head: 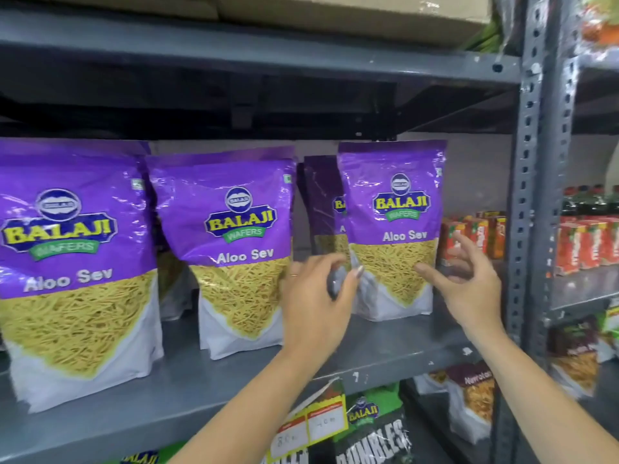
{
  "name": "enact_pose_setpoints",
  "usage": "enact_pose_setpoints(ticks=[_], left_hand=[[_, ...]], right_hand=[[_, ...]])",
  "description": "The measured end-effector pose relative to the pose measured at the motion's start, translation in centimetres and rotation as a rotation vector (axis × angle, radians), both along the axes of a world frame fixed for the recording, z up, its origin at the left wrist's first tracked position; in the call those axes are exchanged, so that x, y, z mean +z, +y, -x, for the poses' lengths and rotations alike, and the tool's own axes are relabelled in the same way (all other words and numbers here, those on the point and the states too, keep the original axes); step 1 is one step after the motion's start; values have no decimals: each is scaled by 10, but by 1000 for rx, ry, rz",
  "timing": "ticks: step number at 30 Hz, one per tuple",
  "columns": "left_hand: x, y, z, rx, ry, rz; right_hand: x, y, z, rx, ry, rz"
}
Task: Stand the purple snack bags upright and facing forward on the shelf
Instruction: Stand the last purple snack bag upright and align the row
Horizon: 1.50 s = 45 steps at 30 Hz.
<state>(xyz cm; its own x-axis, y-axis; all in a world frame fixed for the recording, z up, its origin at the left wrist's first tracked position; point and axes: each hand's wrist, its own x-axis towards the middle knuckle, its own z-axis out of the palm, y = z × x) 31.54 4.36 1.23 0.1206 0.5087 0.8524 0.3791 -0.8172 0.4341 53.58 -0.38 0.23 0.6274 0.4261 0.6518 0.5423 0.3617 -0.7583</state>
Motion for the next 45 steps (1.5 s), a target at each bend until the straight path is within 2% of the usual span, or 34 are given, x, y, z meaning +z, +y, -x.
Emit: enact_pose_setpoints(ticks=[2,4,6,8,10,13,16,21,29,33,34,37,40,41,43,45], left_hand=[[-1,-7,42,204,-136,-243],[-7,-1,82,358,-300,-212],[-17,17,106,412,-389,-61],[-26,31,114,331,-385,79],[-29,36,111,123,-389,249],[-30,40,108,-121,-390,449],[-37,55,105,-81,-339,468],[-46,75,92,-45,-256,505],[-23,48,71,-123,-128,514],[-29,36,86,-71,-61,508],[-28,26,92,-65,-93,481],[-26,-6,130,55,-251,183],[-29,-24,203,251,-515,-47],[-32,-24,230,306,-584,-60],[-37,-16,279,386,-622,70],[-43,-2,311,367,-494,282]], right_hand=[[7,-6,41,-40,-128,-151],[12,0,84,153,-158,-134],[12,18,120,369,-166,24],[8,38,148,607,-183,246],[0,54,164,740,-221,355],[-7,66,172,745,-278,379],[-9,64,169,768,-273,332],[-12,61,159,751,-226,286],[-21,67,146,746,-101,243],[-25,73,142,721,-84,226],[-28,75,140,702,-79,223],[-28,76,142,637,-8,215],[-22,73,149,546,15,145],[-20,69,152,484,4,104],[-16,59,160,318,-32,-35],[-8,46,181,142,-2,-202]])
